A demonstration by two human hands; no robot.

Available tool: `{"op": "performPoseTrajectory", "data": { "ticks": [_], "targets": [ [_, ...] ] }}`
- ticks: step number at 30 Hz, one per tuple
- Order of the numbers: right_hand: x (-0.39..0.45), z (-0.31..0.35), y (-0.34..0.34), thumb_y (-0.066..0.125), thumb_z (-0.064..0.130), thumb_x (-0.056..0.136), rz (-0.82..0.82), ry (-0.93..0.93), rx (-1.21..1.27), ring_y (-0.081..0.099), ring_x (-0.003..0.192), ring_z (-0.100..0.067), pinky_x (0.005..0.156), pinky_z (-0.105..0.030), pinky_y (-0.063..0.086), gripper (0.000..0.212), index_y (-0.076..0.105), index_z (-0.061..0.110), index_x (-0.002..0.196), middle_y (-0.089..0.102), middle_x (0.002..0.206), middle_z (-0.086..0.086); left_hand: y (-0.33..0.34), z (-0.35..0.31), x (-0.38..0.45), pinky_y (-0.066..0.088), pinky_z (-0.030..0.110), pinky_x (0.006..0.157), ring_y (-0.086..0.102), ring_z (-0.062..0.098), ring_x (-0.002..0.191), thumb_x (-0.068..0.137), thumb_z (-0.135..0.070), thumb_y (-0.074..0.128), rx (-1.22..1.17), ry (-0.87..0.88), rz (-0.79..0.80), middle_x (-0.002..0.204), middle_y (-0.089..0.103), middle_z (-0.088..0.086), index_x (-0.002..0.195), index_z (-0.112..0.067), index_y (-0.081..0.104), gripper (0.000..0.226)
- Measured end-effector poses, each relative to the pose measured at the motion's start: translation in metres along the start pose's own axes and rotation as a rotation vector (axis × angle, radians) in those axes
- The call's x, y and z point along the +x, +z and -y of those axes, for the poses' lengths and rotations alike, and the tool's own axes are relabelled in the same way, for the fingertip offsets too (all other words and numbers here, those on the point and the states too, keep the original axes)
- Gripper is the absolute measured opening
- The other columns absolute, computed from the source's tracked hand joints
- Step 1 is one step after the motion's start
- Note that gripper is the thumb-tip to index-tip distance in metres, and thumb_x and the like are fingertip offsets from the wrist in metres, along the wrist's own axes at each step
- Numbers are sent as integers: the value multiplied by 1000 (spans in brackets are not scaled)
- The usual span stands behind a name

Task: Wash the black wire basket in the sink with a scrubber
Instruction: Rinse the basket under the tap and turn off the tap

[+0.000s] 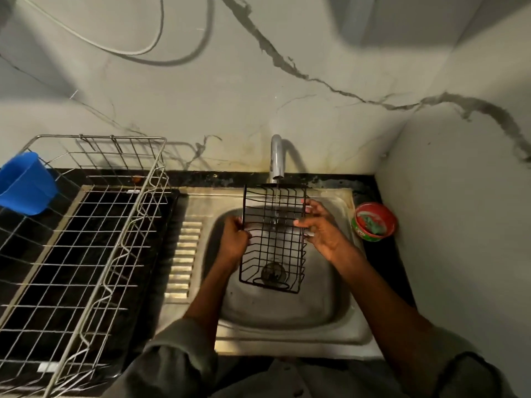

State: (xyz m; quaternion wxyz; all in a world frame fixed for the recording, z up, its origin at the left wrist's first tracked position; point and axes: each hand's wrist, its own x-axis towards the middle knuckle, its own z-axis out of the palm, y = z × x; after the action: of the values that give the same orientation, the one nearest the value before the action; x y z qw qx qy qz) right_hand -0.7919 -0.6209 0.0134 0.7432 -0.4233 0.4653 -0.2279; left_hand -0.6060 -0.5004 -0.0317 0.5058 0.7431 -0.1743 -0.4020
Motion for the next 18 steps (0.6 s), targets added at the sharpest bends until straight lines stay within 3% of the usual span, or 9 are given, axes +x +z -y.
{"op": "performPoseTrajectory", "data": {
  "ticks": [4, 6, 8, 11, 13, 15, 17, 18],
  "targets": [
    [-5, 1, -6, 94, 26, 62, -148, -90, -121, 67, 114, -19, 90, -45, 54, 76, 56, 24, 128, 69, 126, 2, 32, -20, 19, 58, 40, 88, 71, 26, 104, 101, -1, 53, 18, 18, 16, 120, 71, 15, 106, -24, 54, 24],
    [-6, 4, -9, 96, 38, 59, -259, -132, -176, 67, 114, -20, 85, -41, 57, 97, 44, 23, 140, 68, 129, 2, 48, -29, 26, 60, 30, 72, 75, 17, 90, 102, 2, 53, -17, 47, 117, 110, 71, 17, 102, -17, 55, 20],
    [-10, 9, -17, 96, 47, 54, -352, -116, -184, 67, 113, -24, 76, -46, 62, 113, 33, 35, 146, 62, 136, 4, 64, -34, 39, 58, 21, 63, 75, 11, 78, 103, 7, 51, -41, 95, 234, 106, 70, 19, 109, -7, 56, 16],
    [-20, 8, -26, 89, 32, 70, -392, -111, -127, 72, 100, -21, 68, -44, 63, 65, 53, 47, 122, 72, 115, 6, 86, -33, 61, 62, 38, 80, 73, 28, 96, 100, 15, 47, -23, 139, 335, 120, 67, 26, 115, -7, 53, 27],
    [-23, -1, -26, 88, 34, 66, -462, -115, -70, 74, 97, -22, 65, -43, 63, 60, 58, 43, 118, 74, 110, 4, 100, -28, 70, 59, 48, 90, 68, 36, 108, 98, 13, 50, 53, 118, 330, 119, 66, 23, 112, -18, 54, 34],
    [-23, -10, -23, 86, 40, 60, -553, -97, 23, 72, 102, -25, 62, -39, 61, 75, 55, 34, 128, 73, 115, 0, 104, -26, 66, 58, 33, 87, 66, 30, 105, 100, 1, 59, 191, 129, 282, 117, 66, 17, 120, -14, 57, 25],
    [-21, -19, -22, 87, 41, 58, -606, -63, 118, 71, 106, -27, 65, -40, 61, 81, 53, 32, 131, 71, 121, -1, 98, -14, 57, 49, 10, 65, 63, 14, 89, 102, -7, 62, 328, 120, 209, 115, 65, 10, 129, -9, 57, 28],
    [-22, -21, -19, 88, 41, 57, -627, -64, 152, 71, 107, -27, 68, -43, 62, 82, 54, 33, 131, 71, 121, 0, 93, -5, 52, 48, 9, 63, 62, 11, 87, 102, -9, 62, 378, 84, 158, 116, 65, 7, 131, -10, 57, 30]
  ]
}}
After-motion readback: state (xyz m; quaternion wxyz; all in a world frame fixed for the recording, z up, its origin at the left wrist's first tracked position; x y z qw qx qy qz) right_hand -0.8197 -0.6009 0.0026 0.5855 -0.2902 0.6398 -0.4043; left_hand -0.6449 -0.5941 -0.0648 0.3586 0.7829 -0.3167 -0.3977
